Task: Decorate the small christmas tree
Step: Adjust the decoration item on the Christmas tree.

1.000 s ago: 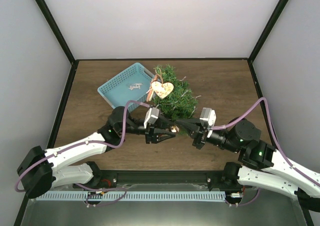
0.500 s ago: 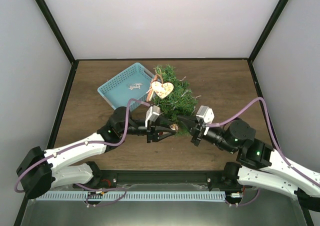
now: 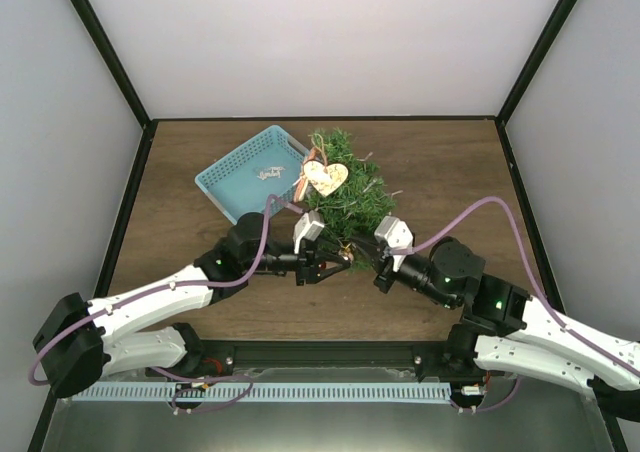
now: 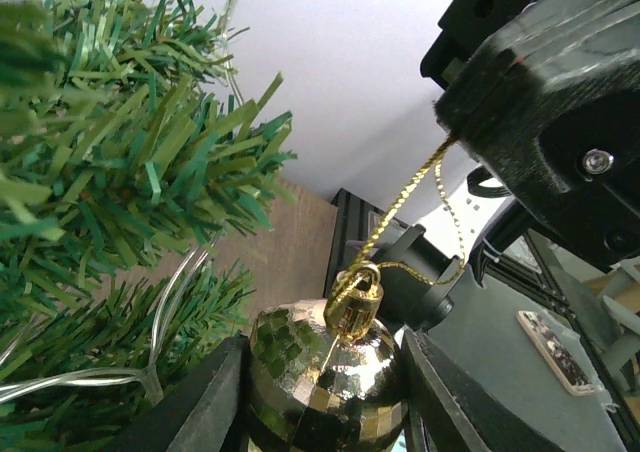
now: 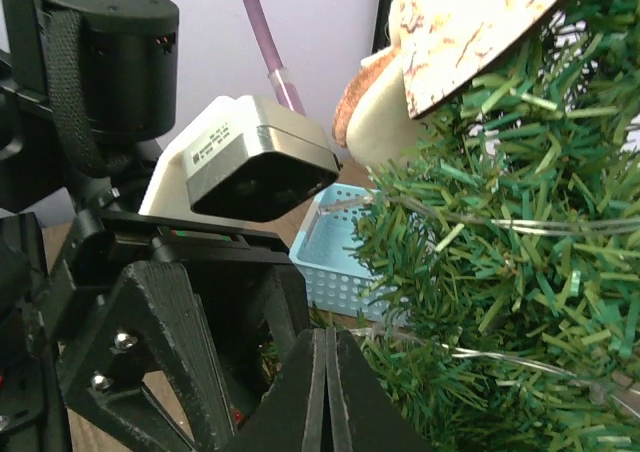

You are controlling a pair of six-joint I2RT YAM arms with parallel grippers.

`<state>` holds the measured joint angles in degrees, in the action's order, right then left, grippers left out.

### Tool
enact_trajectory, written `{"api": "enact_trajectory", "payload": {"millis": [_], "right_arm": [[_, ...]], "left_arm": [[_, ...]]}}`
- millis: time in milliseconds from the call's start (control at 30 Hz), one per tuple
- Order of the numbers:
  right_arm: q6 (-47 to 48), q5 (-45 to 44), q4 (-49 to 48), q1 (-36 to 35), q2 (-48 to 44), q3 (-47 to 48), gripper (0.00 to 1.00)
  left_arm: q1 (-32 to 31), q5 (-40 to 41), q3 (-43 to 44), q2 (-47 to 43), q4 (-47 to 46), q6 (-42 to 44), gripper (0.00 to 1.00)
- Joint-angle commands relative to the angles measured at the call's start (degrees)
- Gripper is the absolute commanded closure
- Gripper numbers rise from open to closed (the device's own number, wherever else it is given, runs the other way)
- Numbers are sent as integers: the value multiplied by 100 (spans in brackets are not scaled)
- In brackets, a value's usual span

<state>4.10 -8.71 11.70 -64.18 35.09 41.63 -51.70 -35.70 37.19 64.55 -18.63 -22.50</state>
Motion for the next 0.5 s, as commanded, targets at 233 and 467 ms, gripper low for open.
{"api": "enact_trajectory", "payload": {"millis": [233,467], "right_arm": [[197,-491,-74,46,-55,-96,99],[466,-530,-139,46,-226,-161,99]], "left_arm": [[-16,170,279,109,282,-25,65],[-15,257,395,-24,623,44,65]]}}
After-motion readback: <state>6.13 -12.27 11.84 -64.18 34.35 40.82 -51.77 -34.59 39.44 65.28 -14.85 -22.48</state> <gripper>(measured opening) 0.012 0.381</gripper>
